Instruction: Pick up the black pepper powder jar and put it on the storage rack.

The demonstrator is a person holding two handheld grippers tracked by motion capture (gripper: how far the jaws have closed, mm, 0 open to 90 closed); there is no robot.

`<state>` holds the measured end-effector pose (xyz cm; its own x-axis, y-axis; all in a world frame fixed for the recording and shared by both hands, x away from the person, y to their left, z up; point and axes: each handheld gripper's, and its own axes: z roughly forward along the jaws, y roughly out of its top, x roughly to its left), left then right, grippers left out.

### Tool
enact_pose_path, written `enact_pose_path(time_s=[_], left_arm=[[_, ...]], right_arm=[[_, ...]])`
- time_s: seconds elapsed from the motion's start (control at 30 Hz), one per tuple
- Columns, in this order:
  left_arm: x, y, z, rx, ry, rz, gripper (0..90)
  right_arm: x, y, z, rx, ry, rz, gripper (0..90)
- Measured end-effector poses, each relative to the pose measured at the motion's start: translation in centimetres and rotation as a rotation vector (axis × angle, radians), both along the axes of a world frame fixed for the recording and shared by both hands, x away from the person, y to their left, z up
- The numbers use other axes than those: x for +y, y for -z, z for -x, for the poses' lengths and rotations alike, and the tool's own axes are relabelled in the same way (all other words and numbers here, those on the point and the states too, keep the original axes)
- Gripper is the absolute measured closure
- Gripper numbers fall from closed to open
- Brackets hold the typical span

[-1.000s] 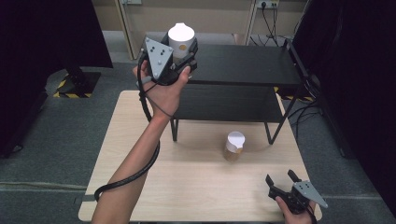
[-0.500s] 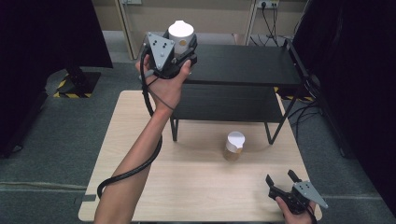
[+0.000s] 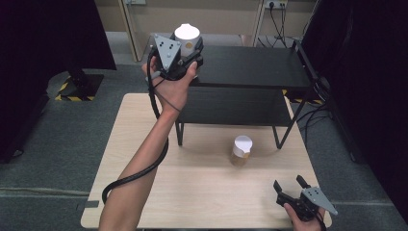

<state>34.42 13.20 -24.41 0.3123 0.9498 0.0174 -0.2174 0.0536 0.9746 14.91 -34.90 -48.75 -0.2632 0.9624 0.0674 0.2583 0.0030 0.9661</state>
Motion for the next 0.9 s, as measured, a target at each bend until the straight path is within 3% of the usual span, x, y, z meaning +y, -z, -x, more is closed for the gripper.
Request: enact_pose_path(time_s=[0.57, 0.73, 0.9], left_arm=[[-0.2, -0.2, -0.4, 0.024, -0.005, 0.002, 30.2], [-0.4, 0.0, -0.1, 0.015, -0.029, 0.014, 17.3], [-0.2, 0.5, 0.9, -0.001, -0.029, 0.024, 15.4]], right_arm=[[0.0, 0.0, 0.0, 0.001, -0.004, 0.004, 8.6], [0.0, -0.1, 0.0, 0.003, -0.005, 0.002, 8.3], [0.0, -0.1, -0.1, 0.004, -0.006, 0.003, 8.2]])
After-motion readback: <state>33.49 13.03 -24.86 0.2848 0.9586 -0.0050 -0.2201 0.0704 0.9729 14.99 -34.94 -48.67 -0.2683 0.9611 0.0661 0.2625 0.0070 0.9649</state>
